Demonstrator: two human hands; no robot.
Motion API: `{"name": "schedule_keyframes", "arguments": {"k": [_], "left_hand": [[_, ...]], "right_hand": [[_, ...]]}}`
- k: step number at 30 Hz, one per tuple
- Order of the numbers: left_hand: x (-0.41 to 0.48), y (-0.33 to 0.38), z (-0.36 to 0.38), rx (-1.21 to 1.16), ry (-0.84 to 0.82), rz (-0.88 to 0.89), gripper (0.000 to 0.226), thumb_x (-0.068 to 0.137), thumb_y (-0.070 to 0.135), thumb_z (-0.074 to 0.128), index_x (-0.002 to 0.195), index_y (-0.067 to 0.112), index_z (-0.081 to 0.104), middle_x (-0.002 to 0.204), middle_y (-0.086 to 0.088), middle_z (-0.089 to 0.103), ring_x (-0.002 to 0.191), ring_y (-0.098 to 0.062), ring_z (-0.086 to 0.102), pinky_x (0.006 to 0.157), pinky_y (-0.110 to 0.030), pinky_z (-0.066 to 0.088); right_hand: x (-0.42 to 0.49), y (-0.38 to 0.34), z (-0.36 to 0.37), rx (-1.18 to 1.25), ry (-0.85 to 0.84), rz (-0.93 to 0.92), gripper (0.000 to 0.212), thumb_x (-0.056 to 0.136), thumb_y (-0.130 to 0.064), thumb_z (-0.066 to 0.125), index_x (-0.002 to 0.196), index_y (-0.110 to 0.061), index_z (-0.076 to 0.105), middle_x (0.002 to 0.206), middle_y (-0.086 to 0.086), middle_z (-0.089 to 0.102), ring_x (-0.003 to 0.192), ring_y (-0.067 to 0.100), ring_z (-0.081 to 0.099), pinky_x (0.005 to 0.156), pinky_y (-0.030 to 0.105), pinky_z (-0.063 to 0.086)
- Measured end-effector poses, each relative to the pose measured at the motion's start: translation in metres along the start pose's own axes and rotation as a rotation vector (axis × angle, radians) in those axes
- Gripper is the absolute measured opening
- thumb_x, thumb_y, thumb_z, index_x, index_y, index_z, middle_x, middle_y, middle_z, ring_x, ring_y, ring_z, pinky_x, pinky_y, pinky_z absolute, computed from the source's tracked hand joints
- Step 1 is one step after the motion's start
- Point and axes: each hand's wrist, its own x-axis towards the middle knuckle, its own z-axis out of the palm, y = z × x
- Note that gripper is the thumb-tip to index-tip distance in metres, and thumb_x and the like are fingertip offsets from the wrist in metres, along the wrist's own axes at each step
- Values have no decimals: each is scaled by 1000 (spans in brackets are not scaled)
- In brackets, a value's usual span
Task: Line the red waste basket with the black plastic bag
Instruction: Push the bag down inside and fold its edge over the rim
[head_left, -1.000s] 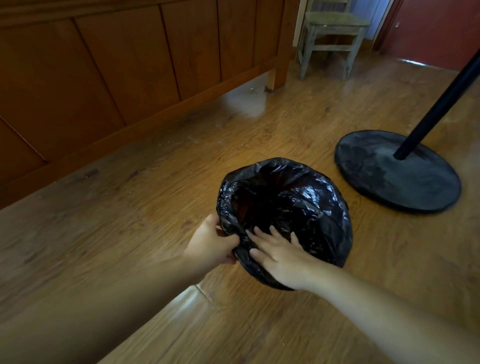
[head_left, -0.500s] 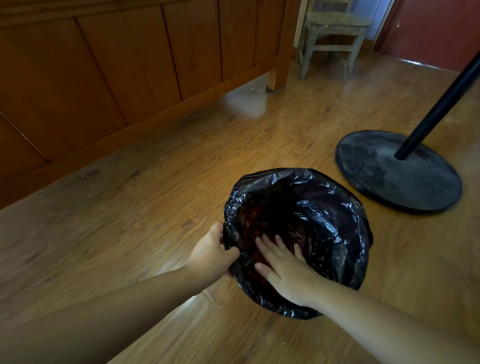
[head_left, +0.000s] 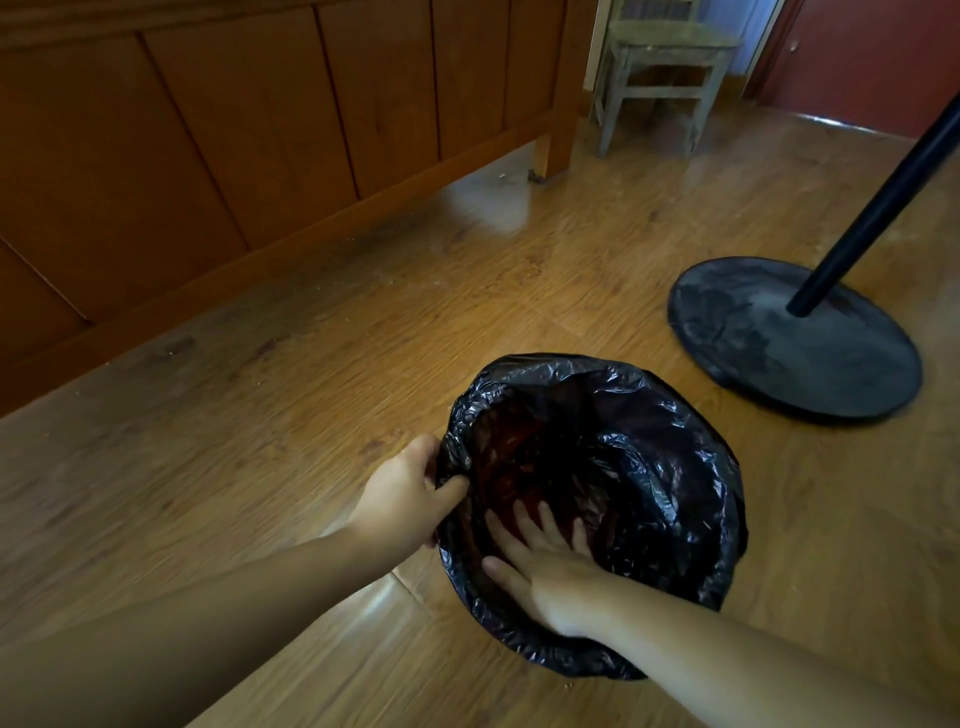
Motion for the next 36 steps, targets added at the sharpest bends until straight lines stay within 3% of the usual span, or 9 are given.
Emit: {"name": "schedule_keyframes", "arguments": {"k": [3,9,14,18,22,25,28,32,36], "left_hand": [[8,0,-2,39,34,5,6,83,21,54,80,17,50,70,-4,62,38,-12,55,32,-21,43],[25,5,-19,51,12,-100,11,82,13,51,74,20,49,67,-4,58,46,-16,54,30,-18,39],[34,6,-39,165,-215,-211,6,86,12,51,91,15,51,74,-7,62,51,-20,61,37,-22,48],[29,5,-53,276,-436,-316,17,86,12,55,101,11,50,71,-11,66,47,-14,63,43,-23,51],[28,14,-66,500,-623,-377,41,84,37,59,116,14,47,90,-3,69,71,-13,70,56,-24,51],[33,23,-68,678,-370,-203,53,80,54,55,113,14,48,96,-3,61,87,-18,62,65,-29,52],[35,27,-56,583,-70,117,45,84,48,54,117,19,46,112,-4,54,97,-20,56,84,-36,52],[38,24,-33,779,10,402,39,91,34,48,125,18,43,121,-5,49,112,-25,48,92,-40,45],[39,15,-19,707,-6,377,33,91,24,49,123,14,46,118,-7,52,109,-27,51,88,-39,47]], "right_hand": [[-7,-3,-10,-63,133,-110,61,92,-54,17,142,-29,-8,153,4,-18,133,24,-29,107,48,-17],[-16,6,-44,-271,431,-233,65,94,-44,30,142,-24,-8,151,5,-22,126,24,-38,105,49,-18],[-17,25,-76,-337,611,-218,66,92,-32,44,144,-19,6,154,8,-8,133,25,-26,108,53,-8],[-15,34,-85,-288,615,-189,65,92,-30,46,143,-20,7,155,7,-1,140,29,-10,111,46,1],[-14,36,-76,-286,558,-200,64,93,-31,45,143,-20,7,155,6,-4,140,28,-8,112,44,7],[-15,35,-75,-287,555,-219,64,92,-32,44,143,-19,8,154,5,-6,139,25,-11,112,45,5],[-15,34,-75,-286,538,-239,64,92,-32,45,143,-19,9,154,4,-8,139,23,-14,112,46,4],[-19,29,-74,-251,552,-302,55,92,-30,46,141,-20,23,155,0,5,141,24,-2,112,46,10],[-24,27,-78,-171,640,-397,46,89,-22,52,133,-14,40,143,3,36,133,22,29,105,41,35]]}}
